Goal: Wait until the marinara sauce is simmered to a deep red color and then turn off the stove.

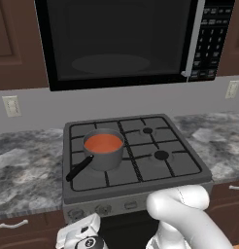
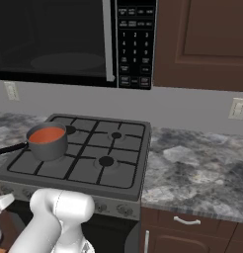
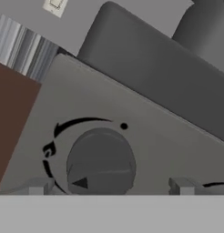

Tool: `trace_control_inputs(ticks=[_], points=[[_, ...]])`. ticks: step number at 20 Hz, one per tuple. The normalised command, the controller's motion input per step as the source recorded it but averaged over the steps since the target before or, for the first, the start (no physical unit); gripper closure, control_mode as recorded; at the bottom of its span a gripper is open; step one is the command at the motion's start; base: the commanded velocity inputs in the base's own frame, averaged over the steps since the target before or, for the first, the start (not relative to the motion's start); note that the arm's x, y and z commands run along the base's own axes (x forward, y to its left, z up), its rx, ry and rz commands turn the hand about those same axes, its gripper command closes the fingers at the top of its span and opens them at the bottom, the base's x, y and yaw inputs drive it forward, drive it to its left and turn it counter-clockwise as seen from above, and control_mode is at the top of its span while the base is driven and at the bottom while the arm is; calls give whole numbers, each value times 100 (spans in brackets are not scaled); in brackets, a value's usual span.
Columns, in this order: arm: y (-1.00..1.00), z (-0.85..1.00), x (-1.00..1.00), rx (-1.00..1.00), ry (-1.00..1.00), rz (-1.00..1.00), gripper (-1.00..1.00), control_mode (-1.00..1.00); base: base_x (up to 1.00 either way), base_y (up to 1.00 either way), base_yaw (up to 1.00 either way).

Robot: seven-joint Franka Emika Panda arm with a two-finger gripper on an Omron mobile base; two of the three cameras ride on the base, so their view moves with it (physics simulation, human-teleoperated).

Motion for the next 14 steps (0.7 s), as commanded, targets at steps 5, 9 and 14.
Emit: trace_control_inputs(ticks=[5, 9, 14], points=[[0, -3, 10, -3, 0, 4, -100, -100, 0, 0, 0], [0, -6, 12, -4, 0, 5, -100, -100, 0, 0, 0], [1, -15, 6, -4, -1, 4, -100, -100, 0, 0, 0]])
